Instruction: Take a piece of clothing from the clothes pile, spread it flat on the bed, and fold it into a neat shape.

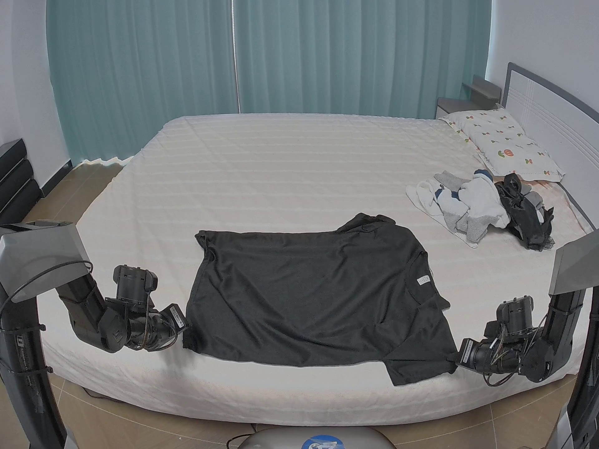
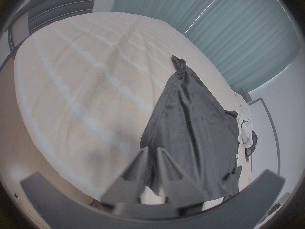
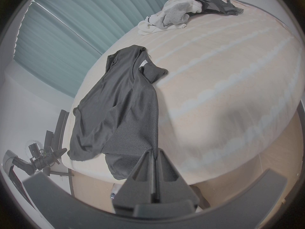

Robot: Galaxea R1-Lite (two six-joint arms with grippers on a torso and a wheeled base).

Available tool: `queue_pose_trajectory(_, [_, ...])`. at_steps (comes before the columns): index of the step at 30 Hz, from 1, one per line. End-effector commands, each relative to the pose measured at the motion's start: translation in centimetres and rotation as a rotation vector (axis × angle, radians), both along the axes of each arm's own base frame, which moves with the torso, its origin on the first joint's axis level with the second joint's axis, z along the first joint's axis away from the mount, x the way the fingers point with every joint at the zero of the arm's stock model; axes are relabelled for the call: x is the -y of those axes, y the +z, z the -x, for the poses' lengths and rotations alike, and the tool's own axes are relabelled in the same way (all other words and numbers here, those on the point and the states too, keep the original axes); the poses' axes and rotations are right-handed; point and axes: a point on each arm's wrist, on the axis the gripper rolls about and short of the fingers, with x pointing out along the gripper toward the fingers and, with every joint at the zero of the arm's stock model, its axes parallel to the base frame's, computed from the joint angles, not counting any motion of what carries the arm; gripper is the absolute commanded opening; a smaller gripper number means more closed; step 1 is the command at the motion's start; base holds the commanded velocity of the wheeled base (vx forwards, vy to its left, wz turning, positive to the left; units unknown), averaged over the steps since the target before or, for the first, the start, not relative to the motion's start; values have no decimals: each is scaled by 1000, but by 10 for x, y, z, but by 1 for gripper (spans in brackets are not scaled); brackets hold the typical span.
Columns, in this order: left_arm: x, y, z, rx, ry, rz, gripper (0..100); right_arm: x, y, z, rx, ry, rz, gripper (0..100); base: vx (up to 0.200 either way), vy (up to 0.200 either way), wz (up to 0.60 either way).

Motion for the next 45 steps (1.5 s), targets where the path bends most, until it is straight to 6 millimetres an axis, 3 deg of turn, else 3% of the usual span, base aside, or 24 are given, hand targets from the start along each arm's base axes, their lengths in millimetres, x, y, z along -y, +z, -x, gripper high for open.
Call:
queue_pose_trajectory(1, [0,-2,7,-18,-18,-15,100,0,1,9,-19,5,3,0,0,0,0])
queue_pose_trajectory(19, [26,-12,12,-30,-143,-55,100,1,3,11,-13,8,-2,0,0,0,0])
queue_pose_trajectory(20, [25,-12,12,-31,-144,-57,0,1,3,11,-15,8,-2,0,0,0,0])
queue_pose_trajectory(28, [21,-9,13,-42,-135,-60,0,1,5,18,-21,12,-5,0,0,0,0])
queue_pose_trajectory(33, [8,11,29,-167,-179,-124,0,2,13,35,-32,53,-26,0,0,0,0])
queue_pose_trajectory(40, [5,11,39,-270,-231,-161,0,4,10,58,-89,144,20,0,0,0,0])
queue_pose_trajectory(45, [1,15,46,-351,-268,-190,0,5,8,63,-117,177,49,0,0,0,0])
